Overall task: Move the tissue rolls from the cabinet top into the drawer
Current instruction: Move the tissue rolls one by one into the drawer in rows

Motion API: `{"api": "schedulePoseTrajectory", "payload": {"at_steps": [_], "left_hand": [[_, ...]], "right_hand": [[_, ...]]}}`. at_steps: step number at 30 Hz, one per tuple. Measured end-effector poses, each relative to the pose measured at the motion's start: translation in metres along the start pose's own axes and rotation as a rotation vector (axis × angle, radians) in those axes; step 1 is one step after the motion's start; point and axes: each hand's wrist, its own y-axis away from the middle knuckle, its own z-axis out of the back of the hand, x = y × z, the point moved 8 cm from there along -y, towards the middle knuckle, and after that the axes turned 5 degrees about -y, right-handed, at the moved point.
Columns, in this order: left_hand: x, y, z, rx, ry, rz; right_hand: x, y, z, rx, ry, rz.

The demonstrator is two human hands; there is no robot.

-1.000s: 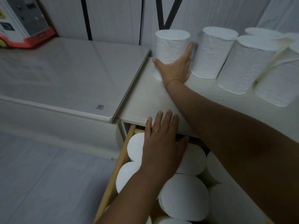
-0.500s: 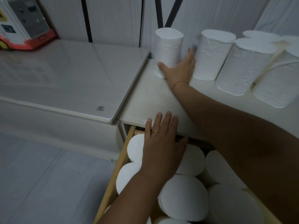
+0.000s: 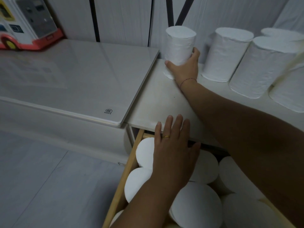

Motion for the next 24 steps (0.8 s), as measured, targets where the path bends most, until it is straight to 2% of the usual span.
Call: {"api": "schedulePoseTrajectory", "payload": {"at_steps": [9, 24], "left_hand": [[0.001, -0.001, -0.004, -0.008, -0.035, -0.007], [-0.001, 0.0, -0.008, -0.012, -0.084, -0.032]], "right_hand": [[0.006, 0.014, 0.018, 0.042, 0.111, 0.061], [0.016, 0.117, 0.125, 0.199, 0.009, 0.048]]}}
